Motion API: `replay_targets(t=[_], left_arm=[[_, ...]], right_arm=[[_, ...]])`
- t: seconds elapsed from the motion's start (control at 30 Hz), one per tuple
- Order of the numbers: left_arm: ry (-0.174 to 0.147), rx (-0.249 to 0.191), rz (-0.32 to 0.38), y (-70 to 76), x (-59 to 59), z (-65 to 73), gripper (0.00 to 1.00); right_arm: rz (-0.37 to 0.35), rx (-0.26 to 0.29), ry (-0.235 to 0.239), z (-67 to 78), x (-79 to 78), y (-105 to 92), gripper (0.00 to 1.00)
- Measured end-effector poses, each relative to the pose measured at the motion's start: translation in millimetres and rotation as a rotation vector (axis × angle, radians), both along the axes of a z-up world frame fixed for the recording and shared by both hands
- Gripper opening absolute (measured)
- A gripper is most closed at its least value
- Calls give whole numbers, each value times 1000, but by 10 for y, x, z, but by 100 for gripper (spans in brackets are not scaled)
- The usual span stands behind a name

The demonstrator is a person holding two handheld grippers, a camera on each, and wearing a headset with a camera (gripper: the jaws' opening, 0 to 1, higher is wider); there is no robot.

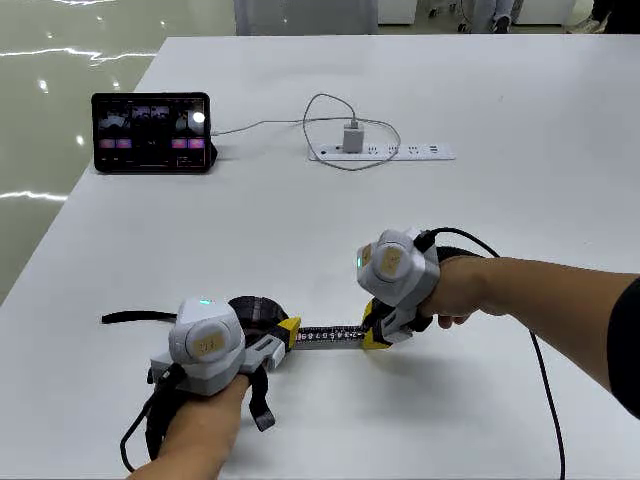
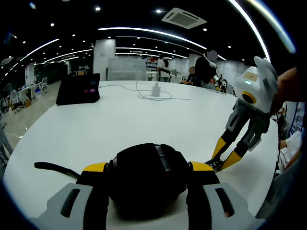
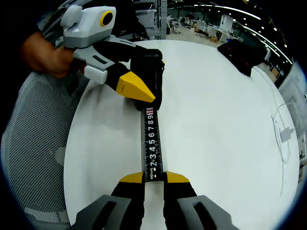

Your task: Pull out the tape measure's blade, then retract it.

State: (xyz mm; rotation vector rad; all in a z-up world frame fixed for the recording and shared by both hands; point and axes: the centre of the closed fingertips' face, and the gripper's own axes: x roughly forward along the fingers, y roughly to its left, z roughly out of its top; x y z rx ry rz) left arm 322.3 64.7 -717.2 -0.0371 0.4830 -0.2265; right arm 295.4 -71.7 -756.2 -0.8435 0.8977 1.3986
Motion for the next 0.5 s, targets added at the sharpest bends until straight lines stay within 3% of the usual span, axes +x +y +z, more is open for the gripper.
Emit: replay_targets(t=[0.5], left_arm=[[10,-22,4,11,-5,2,61]], right_arm=[[-4,14,2,1,5,65,11]])
